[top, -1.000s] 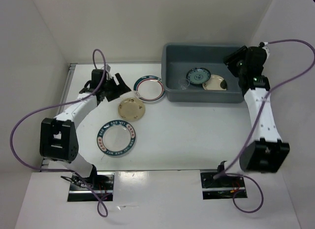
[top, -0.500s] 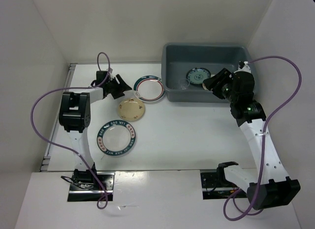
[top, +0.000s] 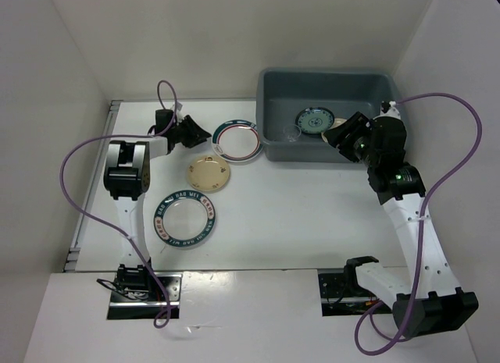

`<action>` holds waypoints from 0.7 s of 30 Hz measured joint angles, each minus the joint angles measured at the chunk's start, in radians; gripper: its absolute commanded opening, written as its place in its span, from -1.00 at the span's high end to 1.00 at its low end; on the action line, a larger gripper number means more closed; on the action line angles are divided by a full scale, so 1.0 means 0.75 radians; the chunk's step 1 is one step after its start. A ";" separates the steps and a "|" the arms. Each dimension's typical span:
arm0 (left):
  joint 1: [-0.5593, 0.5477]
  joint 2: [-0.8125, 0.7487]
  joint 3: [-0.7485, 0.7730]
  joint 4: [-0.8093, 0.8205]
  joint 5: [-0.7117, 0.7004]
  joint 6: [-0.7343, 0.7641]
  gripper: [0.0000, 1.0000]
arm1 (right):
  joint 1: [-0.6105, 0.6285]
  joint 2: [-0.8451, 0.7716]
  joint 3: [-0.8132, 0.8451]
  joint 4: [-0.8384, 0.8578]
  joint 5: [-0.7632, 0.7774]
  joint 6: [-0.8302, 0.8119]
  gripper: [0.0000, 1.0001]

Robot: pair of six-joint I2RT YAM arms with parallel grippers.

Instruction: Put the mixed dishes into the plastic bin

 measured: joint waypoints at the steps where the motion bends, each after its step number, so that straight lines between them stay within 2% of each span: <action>1: 0.002 0.005 0.003 0.006 0.012 -0.004 0.04 | 0.000 0.002 0.000 -0.001 0.000 0.002 -0.13; 5: 0.002 0.028 0.029 0.028 0.069 -0.034 -0.08 | 0.000 0.018 0.000 -0.003 -0.002 0.004 -0.13; 9: -0.009 0.029 0.032 0.028 0.079 -0.035 -0.08 | 0.000 0.024 0.000 -0.008 -0.004 0.004 -0.13; 21: -0.068 0.029 -0.015 0.028 0.077 -0.079 1.00 | 0.000 0.024 0.000 -0.009 -0.002 0.004 -0.13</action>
